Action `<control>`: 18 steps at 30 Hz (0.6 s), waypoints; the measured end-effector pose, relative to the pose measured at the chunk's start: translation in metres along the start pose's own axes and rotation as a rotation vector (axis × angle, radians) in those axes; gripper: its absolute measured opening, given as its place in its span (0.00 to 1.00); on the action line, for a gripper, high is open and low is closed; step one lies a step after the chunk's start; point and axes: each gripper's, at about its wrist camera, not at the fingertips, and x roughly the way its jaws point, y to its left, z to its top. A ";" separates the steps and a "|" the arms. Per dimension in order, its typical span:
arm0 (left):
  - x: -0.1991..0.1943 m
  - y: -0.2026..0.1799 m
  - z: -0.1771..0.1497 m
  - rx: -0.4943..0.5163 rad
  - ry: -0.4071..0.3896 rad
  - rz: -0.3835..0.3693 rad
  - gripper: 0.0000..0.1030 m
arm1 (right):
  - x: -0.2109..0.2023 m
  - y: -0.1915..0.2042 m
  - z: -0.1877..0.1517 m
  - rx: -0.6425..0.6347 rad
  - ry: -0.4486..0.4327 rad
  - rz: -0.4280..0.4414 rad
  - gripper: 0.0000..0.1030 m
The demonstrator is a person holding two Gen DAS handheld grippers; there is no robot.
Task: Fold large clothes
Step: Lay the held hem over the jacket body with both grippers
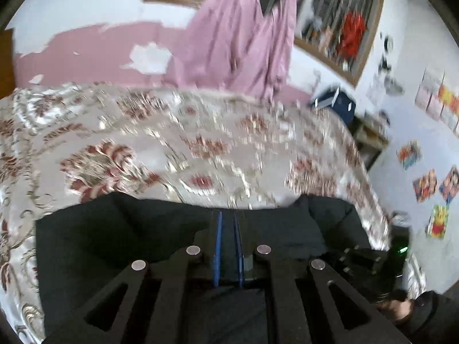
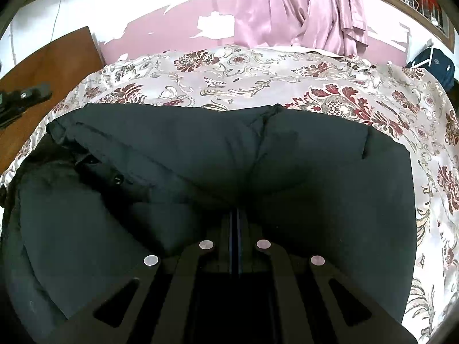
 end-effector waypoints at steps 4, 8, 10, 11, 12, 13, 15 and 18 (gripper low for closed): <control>0.051 -0.004 -0.010 0.023 0.182 0.063 0.08 | -0.011 -0.003 0.001 0.013 0.000 0.018 0.02; 0.052 0.001 -0.016 0.012 0.165 0.035 0.08 | -0.045 -0.012 0.016 0.042 -0.032 0.087 0.02; 0.050 0.004 -0.018 0.010 0.166 0.017 0.08 | -0.061 -0.012 0.033 0.045 -0.086 0.102 0.03; 0.049 0.004 -0.018 0.016 0.167 0.008 0.08 | -0.066 -0.010 0.046 0.045 -0.113 0.107 0.03; 0.049 0.004 -0.019 0.024 0.168 0.005 0.08 | -0.065 -0.007 0.057 0.046 -0.119 0.113 0.03; 0.048 0.003 -0.020 0.045 0.172 0.000 0.08 | -0.060 -0.004 0.066 0.048 -0.112 0.128 0.04; 0.048 0.003 -0.020 0.082 0.182 -0.008 0.08 | -0.037 0.006 0.082 0.054 -0.029 0.180 0.08; 0.049 0.004 -0.023 0.130 0.216 -0.041 0.08 | 0.012 0.022 0.085 0.060 0.159 0.231 0.09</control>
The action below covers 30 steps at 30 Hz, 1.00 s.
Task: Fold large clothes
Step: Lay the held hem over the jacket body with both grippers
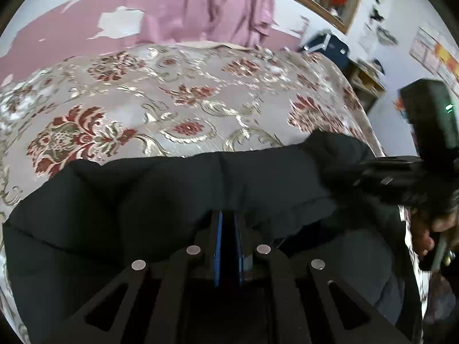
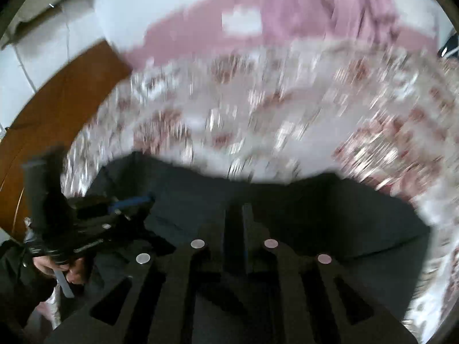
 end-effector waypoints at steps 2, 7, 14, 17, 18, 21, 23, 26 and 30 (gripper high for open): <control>0.006 0.002 -0.004 0.037 0.046 -0.015 0.08 | 0.019 0.006 -0.008 -0.049 0.072 -0.020 0.09; 0.025 0.000 -0.009 0.089 0.139 -0.009 0.08 | 0.049 0.012 -0.036 -0.151 0.214 -0.006 0.09; 0.057 0.004 -0.009 0.089 0.176 0.043 0.06 | 0.086 0.014 -0.028 -0.172 0.286 -0.027 0.09; 0.063 0.004 -0.013 0.069 0.144 0.076 0.05 | 0.094 0.015 -0.031 -0.162 0.230 -0.044 0.08; 0.063 0.002 -0.014 0.073 0.136 0.092 0.05 | 0.096 0.017 -0.036 -0.162 0.189 -0.060 0.08; 0.057 -0.014 -0.019 0.119 0.084 0.169 0.05 | 0.096 0.023 -0.047 -0.157 0.100 -0.080 0.08; 0.047 -0.021 -0.023 0.143 0.053 0.196 0.05 | 0.086 0.025 -0.059 -0.150 0.023 -0.081 0.08; 0.033 -0.025 -0.024 0.144 0.032 0.211 0.05 | 0.068 0.029 -0.070 -0.159 -0.047 -0.096 0.08; 0.010 -0.023 -0.024 0.065 0.005 0.221 0.05 | 0.043 0.032 -0.076 -0.164 -0.070 -0.116 0.16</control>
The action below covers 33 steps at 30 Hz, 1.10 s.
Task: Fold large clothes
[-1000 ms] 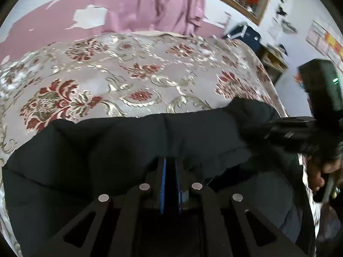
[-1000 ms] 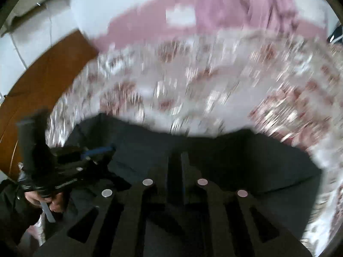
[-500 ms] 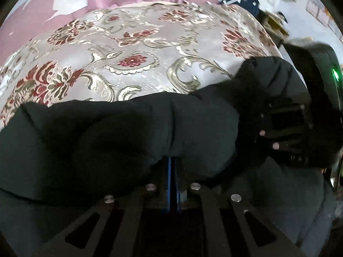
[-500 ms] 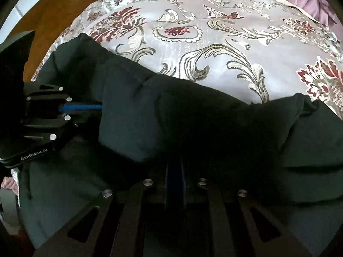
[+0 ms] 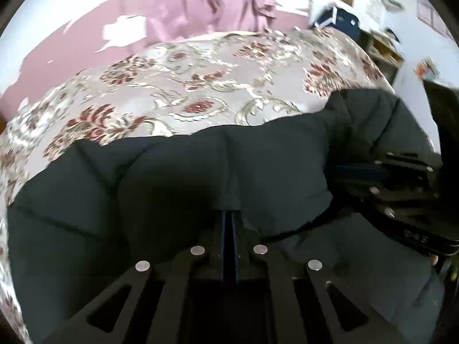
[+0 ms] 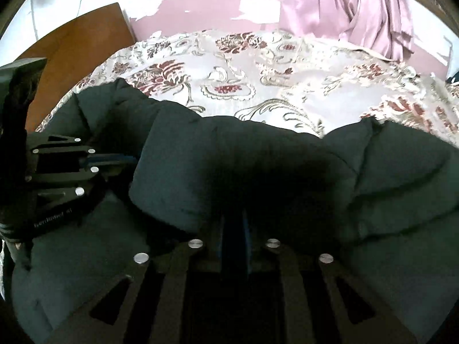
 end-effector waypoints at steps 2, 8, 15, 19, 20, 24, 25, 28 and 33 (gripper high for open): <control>-0.010 0.003 -0.002 -0.039 -0.017 -0.003 0.08 | -0.014 -0.009 0.001 0.026 -0.020 0.020 0.30; -0.034 0.015 -0.003 -0.210 -0.049 -0.026 0.44 | -0.050 -0.017 0.005 0.061 -0.094 -0.001 0.60; -0.086 0.008 -0.008 -0.275 -0.177 0.050 0.85 | -0.087 -0.023 0.003 0.109 -0.167 -0.060 0.86; -0.123 0.005 -0.015 -0.298 -0.258 0.091 0.94 | -0.117 -0.024 0.000 0.143 -0.222 -0.097 0.94; -0.132 0.003 -0.017 -0.296 -0.279 0.100 0.98 | -0.124 -0.023 -0.001 0.147 -0.233 -0.104 0.95; -0.167 -0.005 -0.028 -0.289 -0.323 0.110 1.00 | -0.156 -0.017 -0.005 0.157 -0.283 -0.138 0.98; -0.174 -0.007 -0.032 -0.286 -0.332 0.110 1.00 | -0.165 -0.014 -0.007 0.156 -0.299 -0.140 0.98; -0.202 -0.017 -0.045 -0.270 -0.366 0.128 1.00 | -0.191 -0.002 -0.015 0.146 -0.343 -0.138 0.98; -0.243 -0.031 -0.065 -0.268 -0.410 0.160 1.00 | -0.223 0.021 -0.030 0.135 -0.385 -0.125 0.98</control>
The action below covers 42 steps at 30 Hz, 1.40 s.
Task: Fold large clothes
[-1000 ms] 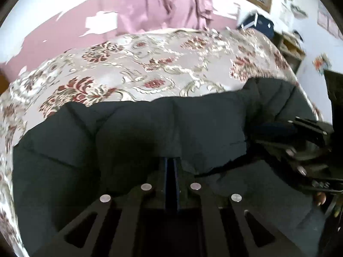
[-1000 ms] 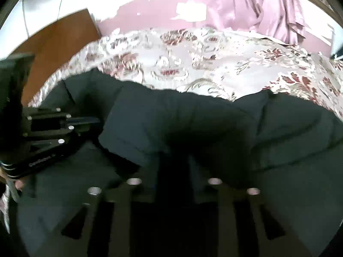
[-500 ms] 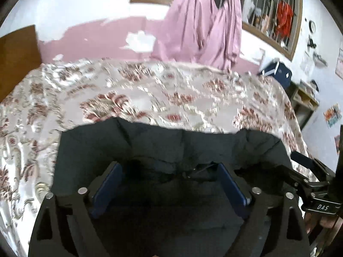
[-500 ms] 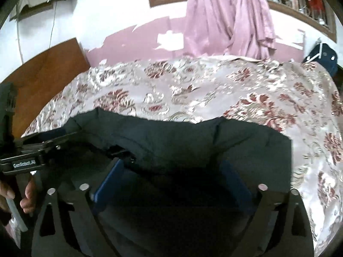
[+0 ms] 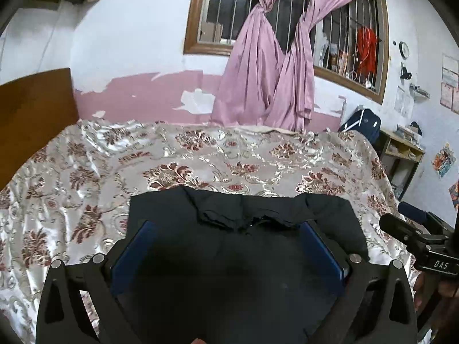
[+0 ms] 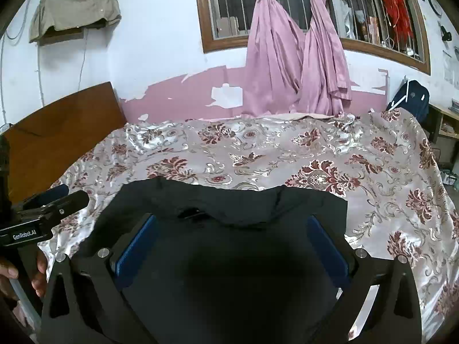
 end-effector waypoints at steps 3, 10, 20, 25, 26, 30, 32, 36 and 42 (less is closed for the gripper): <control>-0.026 -0.001 -0.004 0.002 -0.022 0.026 1.00 | -0.025 0.010 -0.005 -0.001 -0.029 0.003 0.98; -0.077 -0.003 -0.023 0.023 -0.034 0.050 1.00 | -0.079 0.021 -0.023 0.006 -0.074 0.022 0.98; -0.134 -0.010 -0.056 0.072 -0.040 0.068 1.00 | -0.137 0.033 -0.056 -0.006 -0.092 0.032 0.98; -0.159 -0.014 -0.074 0.092 -0.065 0.069 1.00 | -0.162 0.036 -0.077 -0.028 -0.084 0.034 0.98; -0.163 -0.013 -0.077 0.099 -0.064 0.062 1.00 | -0.167 0.038 -0.081 -0.032 -0.088 0.029 0.98; -0.179 -0.011 -0.091 0.105 -0.046 0.032 1.00 | -0.184 0.040 -0.091 -0.041 -0.098 0.024 0.98; -0.185 -0.008 -0.098 0.113 -0.046 0.048 1.00 | -0.193 0.042 -0.096 -0.043 -0.108 0.026 0.98; -0.198 -0.006 -0.111 0.132 -0.068 0.081 1.00 | -0.209 0.046 -0.106 -0.048 -0.127 0.032 0.98; -0.217 -0.007 -0.128 0.158 -0.100 0.105 1.00 | -0.225 0.057 -0.121 -0.071 -0.144 0.041 0.98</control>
